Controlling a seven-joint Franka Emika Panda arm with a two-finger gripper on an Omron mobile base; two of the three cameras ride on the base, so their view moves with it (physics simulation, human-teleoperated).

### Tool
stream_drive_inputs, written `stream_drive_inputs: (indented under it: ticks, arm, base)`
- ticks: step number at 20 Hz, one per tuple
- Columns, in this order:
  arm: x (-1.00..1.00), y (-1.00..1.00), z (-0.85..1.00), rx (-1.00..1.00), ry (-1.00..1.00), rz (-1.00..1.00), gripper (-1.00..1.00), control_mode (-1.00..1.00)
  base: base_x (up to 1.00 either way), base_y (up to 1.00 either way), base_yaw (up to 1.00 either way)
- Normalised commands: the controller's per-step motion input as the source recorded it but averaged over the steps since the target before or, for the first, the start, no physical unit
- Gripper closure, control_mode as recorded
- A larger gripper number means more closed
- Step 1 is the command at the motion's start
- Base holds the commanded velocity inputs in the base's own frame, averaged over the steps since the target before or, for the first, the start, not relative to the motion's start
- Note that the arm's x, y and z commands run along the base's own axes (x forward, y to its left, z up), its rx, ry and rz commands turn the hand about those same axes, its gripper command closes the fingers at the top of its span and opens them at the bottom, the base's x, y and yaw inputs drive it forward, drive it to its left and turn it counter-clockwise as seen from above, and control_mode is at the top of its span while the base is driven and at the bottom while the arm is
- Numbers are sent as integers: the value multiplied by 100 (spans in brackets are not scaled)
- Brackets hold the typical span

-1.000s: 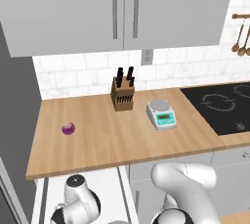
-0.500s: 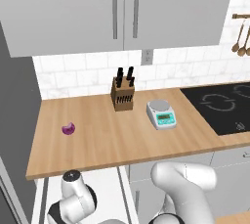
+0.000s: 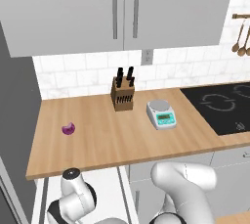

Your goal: Pick the tongs from the drawer and place it on the counter.

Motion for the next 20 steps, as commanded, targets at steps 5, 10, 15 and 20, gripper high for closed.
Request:
stream_drive_inputs:
  ticks: [5, 10, 15, 20]
  arm:
    - [-29, 0, 89, 0, -1, 0, 100, -100]
    - [-36, 0, 99, 0, 0, 0, 100, -100]
    - [2, -14, 91, 0, -5, -3, 100, -100]
    - [47, -45, 83, 7, -3, -5, 100, -100]
  base:
    - [0, 0, 0]
    - [0, 0, 0]
    - [0, 0, 0]
    - [0, 0, 0]
